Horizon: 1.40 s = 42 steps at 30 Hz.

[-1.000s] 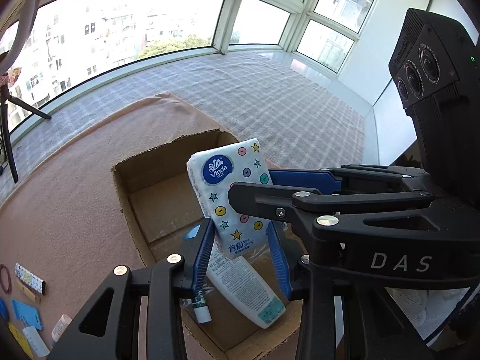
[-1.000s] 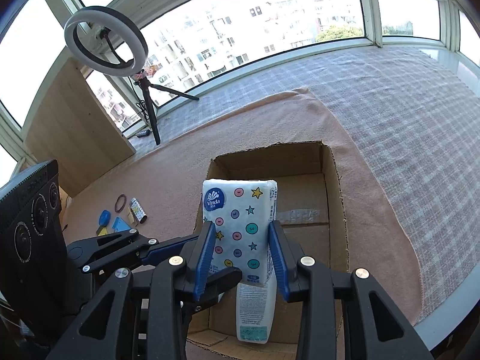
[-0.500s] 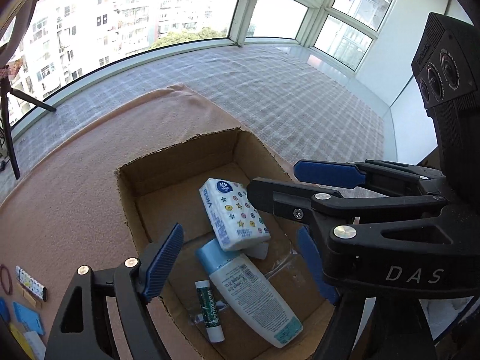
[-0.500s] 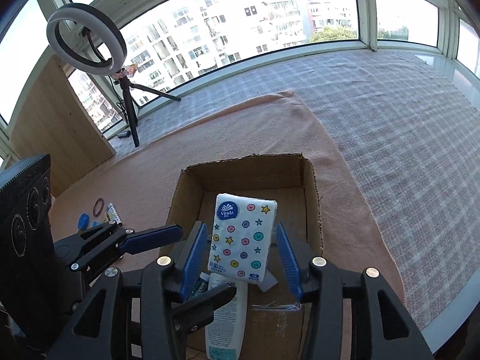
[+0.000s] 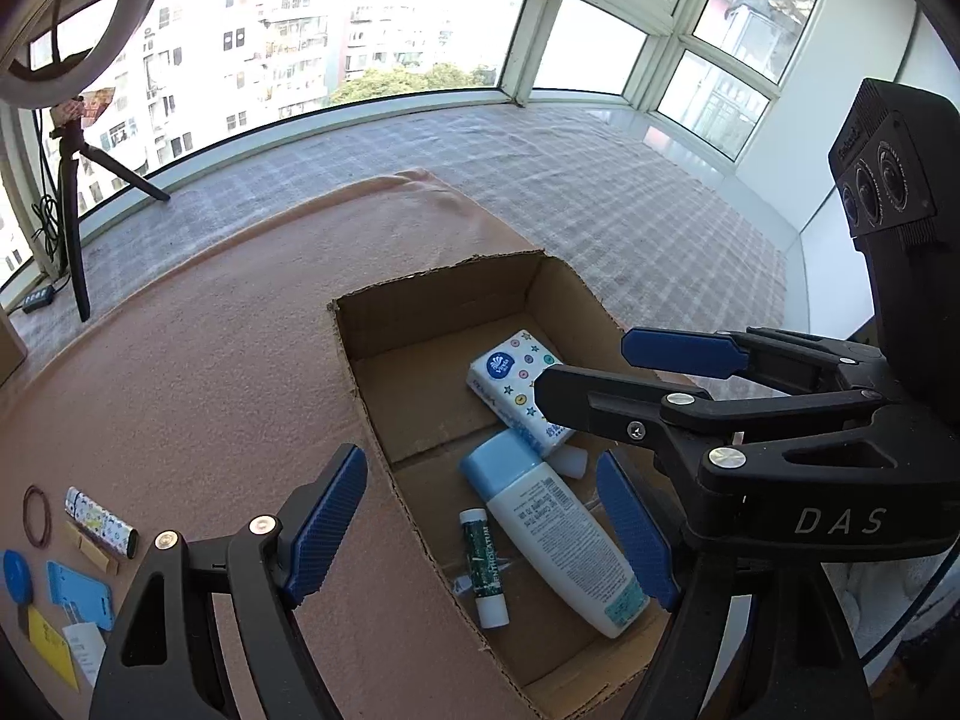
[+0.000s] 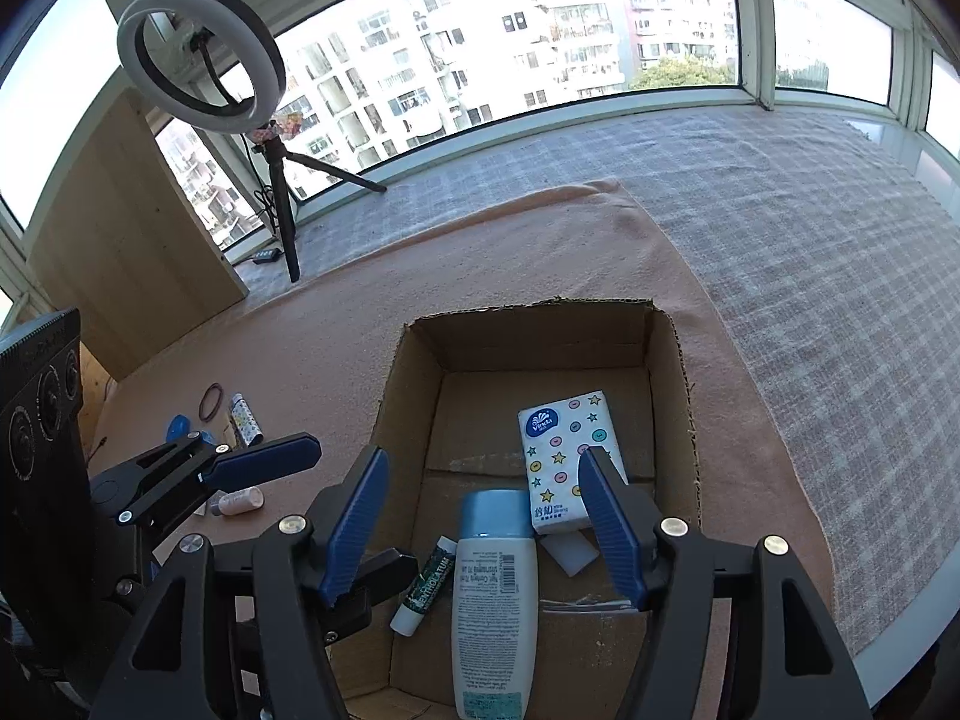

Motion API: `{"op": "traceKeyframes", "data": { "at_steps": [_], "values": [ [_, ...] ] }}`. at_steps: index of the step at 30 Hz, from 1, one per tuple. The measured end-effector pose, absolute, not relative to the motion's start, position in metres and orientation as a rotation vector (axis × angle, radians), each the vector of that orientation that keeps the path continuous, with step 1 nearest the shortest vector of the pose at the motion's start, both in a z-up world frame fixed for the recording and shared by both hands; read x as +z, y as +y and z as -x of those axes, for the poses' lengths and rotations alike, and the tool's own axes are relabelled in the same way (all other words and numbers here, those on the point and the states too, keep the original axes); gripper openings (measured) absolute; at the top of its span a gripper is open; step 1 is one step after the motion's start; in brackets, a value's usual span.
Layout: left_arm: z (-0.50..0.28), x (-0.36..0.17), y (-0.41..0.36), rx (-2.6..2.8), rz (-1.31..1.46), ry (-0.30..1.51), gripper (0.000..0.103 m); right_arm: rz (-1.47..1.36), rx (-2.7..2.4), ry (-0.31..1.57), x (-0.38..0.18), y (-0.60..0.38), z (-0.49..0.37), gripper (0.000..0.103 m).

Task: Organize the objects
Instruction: 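Withdraw the open right gripper from the box, then move the right gripper to the white USB charger and close on it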

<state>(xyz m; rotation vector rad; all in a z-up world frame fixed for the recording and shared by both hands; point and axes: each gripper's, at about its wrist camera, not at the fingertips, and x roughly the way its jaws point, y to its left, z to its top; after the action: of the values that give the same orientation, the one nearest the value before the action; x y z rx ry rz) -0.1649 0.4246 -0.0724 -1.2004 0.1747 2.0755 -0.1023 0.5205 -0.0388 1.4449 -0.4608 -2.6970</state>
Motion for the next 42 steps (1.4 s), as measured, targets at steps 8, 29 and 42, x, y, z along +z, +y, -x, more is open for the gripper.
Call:
{"op": "traceKeyframes", "data": {
  "at_steps": [8, 29, 42],
  "values": [
    [0.156, -0.070, 0.354, 2.167, 1.239, 0.148, 0.082, -1.401, -2.643, -0.422, -0.036, 0.482, 0.099, 0.062],
    [0.141, -0.110, 0.150, 2.388, 1.461, -0.071, 0.082, -1.413, -2.432, -0.247, -0.051, 0.361, 0.119, 0.062],
    [0.156, -0.140, 0.103, 2.370, 1.527, -0.183, 0.079, -1.447, -2.242, -0.266, -0.067, 0.287, 0.146, 0.062]
  ]
}}
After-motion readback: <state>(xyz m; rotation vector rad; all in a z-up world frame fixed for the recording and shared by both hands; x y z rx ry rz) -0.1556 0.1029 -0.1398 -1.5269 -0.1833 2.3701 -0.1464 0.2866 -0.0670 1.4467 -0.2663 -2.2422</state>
